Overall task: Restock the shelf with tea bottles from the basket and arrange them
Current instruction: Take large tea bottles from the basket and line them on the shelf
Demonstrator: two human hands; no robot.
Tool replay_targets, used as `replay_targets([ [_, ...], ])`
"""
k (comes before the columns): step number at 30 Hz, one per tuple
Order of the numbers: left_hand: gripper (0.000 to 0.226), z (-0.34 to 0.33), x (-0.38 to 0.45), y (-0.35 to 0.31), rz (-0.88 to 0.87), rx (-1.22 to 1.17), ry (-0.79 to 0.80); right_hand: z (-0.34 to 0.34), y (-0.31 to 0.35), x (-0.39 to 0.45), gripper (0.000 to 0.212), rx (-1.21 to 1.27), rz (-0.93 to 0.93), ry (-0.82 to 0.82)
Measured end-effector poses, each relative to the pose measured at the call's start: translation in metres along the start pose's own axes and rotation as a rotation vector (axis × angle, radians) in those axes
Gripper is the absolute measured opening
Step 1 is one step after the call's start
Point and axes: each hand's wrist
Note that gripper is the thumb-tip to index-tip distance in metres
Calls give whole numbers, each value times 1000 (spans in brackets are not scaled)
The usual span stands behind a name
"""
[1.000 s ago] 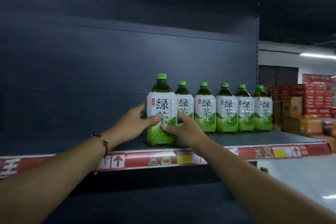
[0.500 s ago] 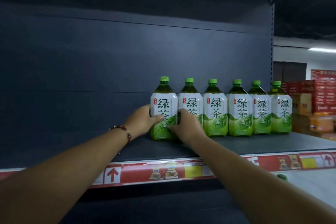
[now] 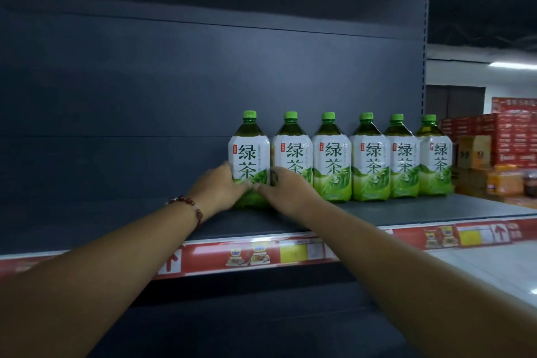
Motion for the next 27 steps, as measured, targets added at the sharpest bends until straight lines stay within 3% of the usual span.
replay_targets([
  [5, 50, 2, -53, -25, -4, 325, -21, 25, -7, -59, 59, -297, 45, 71],
  [8, 55, -11, -89, -45, -156, 398, -106, 40, -21, -100, 68, -480, 87, 18],
  [12, 69, -48, -127, -79, -332, 422, -103, 51, -55, -161, 69, -639, 21, -11],
  [20, 70, -187, -200, -160, -598, 291, 168, 48, -164, -324, 73, -688, -365, 72],
  [27, 65, -332, -290, -227, -811, 193, 448, 14, -262, -496, 78, -542, -818, 198],
])
Point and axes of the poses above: each hand's wrist, its own x-axis towards the middle knuckle, its own z-axis out of the back of the hand, y = z × x, and after that the axes turned 12 degrees about y, right-handed
